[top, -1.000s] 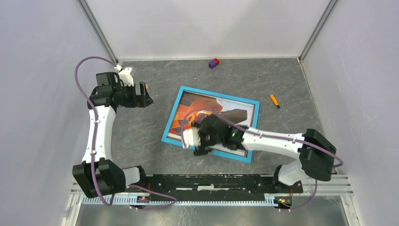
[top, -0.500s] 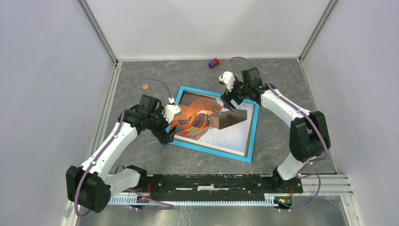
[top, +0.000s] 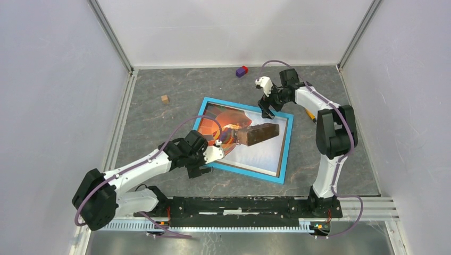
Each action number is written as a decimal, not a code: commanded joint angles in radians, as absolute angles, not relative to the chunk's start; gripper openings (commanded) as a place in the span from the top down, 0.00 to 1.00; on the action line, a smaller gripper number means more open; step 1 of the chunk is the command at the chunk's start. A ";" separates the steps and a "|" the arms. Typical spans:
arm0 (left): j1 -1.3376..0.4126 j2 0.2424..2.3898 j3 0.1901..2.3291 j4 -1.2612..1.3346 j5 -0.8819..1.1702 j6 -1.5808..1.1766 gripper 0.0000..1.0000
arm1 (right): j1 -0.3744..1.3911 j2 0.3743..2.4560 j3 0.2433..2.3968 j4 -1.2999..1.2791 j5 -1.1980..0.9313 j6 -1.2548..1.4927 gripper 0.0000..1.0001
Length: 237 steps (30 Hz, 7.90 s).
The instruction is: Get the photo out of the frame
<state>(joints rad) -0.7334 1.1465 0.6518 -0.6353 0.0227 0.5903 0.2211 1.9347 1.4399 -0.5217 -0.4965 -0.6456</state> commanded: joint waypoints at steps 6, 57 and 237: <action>-0.799 1.184 0.554 -0.319 -0.121 0.682 0.00 | 0.165 2.124 1.624 -0.679 -0.565 -0.719 0.06; -0.335 1.769 1.045 -0.263 0.071 0.521 0.00 | 0.271 1.676 0.643 -0.508 -1.037 -0.440 0.17; 0.152 1.763 0.939 -0.297 0.532 -0.080 0.33 | 0.240 1.856 0.988 -0.088 -0.357 0.008 0.70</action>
<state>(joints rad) 0.1493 1.7519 0.9615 -0.3107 0.5987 -0.0998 0.2260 1.8282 0.9833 -0.0494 -0.4637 0.0284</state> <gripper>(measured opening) 0.663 0.314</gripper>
